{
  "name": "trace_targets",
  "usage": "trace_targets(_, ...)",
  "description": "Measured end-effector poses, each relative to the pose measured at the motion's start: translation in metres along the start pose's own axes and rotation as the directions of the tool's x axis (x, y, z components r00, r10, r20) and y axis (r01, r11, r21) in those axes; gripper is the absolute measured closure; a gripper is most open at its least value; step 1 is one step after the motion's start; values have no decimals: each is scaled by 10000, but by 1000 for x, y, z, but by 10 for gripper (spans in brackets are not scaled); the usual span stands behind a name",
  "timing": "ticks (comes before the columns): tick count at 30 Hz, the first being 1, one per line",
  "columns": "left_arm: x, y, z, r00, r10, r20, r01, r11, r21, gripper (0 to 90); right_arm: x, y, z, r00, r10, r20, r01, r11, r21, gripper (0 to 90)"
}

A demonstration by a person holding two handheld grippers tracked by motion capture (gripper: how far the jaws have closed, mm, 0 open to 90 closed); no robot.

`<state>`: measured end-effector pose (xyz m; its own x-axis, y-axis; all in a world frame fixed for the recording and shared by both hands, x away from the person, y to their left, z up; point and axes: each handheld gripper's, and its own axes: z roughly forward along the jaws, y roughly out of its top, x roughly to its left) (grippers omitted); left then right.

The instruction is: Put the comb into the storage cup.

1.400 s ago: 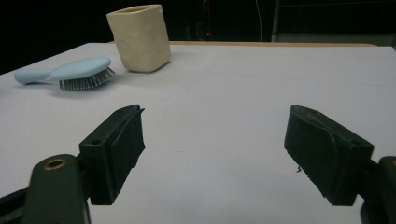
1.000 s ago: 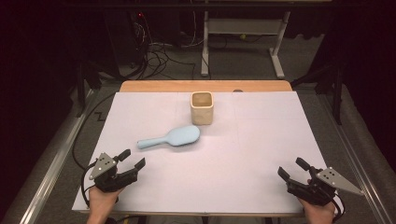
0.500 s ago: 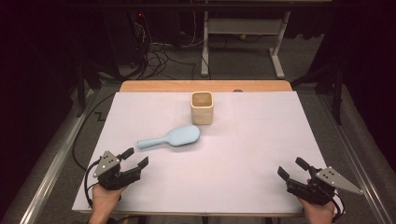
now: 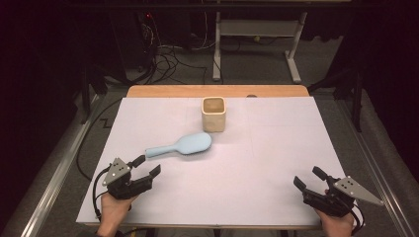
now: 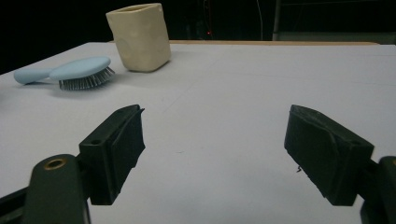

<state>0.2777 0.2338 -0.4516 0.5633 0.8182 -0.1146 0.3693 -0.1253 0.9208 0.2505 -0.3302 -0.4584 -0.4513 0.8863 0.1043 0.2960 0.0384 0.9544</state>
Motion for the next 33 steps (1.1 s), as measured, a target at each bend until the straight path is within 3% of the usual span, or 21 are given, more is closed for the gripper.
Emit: trace_targets(33, -8, 17, 25, 9992, 142, 387, -147, 9998, 125, 325, 0, 0, 0, 10000, -47, -52, 47, 10000, 7, 202)
